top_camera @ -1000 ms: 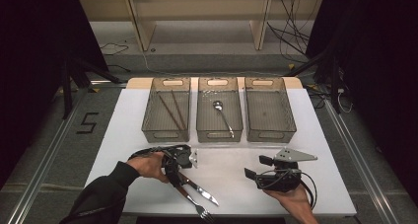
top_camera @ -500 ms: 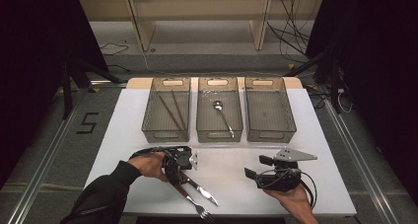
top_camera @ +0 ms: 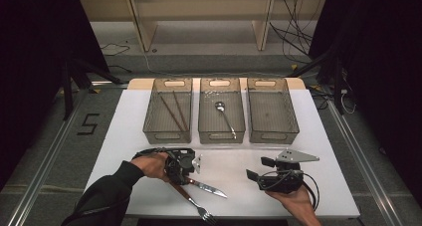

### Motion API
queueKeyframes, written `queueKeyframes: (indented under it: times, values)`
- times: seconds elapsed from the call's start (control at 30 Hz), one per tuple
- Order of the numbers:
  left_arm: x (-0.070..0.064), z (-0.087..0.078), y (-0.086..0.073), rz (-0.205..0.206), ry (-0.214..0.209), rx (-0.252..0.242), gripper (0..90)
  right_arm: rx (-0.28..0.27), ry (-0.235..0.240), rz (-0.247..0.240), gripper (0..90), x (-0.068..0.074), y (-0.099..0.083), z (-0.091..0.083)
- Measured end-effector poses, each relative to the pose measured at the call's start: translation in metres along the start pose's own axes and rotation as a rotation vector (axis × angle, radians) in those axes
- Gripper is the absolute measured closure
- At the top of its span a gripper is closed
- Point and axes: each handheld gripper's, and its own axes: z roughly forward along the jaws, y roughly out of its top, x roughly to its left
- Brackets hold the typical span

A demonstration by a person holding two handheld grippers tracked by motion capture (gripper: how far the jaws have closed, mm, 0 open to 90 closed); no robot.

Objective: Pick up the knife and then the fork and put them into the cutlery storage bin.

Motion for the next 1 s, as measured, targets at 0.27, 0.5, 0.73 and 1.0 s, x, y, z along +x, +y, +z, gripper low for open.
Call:
queueKeyframes:
  times: [0.27, 0.5, 0.73, 1.0]
  values:
    - [0.0001, 0.0004, 0.003, 0.01, -0.002, 0.004, 74.8, 0.0, 0.002, -0.001, 25.7, 0.0003, 0.0001, 0.0001]
    - [0.0013, 0.0005, 0.0043, -0.001, -0.002, 0.009, 76.0, -0.001, 0.003, -0.002, 25.8, 0.0003, 0.0001, -0.0002]
    - [0.0025, -0.0002, 0.003, -0.016, 0.01, -0.005, 76.3, -0.001, 0.004, -0.002, 25.9, 0.0005, 0.0002, -0.0002]
    - [0.0062, -0.0045, 0.005, -0.074, 0.045, -0.041, 76.4, -0.005, 0.002, 0.0, 25.9, 0.0004, 0.0003, -0.0008]
